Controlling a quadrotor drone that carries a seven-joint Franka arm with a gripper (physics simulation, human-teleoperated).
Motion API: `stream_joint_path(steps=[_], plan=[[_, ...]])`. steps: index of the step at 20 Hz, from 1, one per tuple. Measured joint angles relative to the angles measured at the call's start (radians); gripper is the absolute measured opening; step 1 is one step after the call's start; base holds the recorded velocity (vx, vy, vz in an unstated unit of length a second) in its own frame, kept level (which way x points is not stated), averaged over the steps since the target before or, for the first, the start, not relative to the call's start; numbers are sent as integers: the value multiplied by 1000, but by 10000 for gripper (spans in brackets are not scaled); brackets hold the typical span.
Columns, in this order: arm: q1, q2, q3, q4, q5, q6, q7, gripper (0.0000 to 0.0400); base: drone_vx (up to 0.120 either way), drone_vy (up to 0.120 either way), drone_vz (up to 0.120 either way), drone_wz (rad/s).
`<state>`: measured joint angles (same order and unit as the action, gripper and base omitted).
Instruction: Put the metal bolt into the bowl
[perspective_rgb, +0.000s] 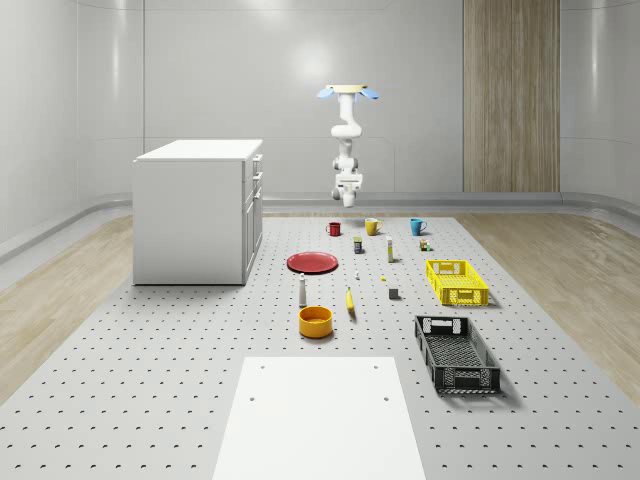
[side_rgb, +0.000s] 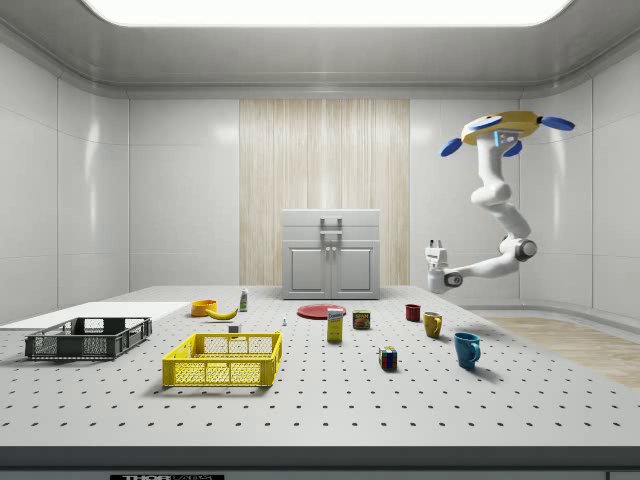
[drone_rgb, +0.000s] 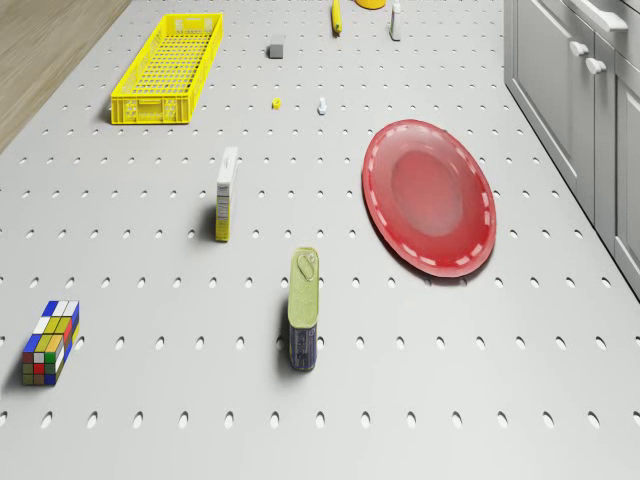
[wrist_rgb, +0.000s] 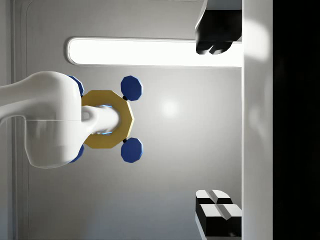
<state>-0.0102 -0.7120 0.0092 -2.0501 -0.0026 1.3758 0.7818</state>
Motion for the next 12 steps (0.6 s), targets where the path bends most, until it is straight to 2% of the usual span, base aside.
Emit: stream_joint_path(steps=[12], plan=[[-9, -7, 29, -7, -40, 9, 5, 400, 120, 0, 0, 0]])
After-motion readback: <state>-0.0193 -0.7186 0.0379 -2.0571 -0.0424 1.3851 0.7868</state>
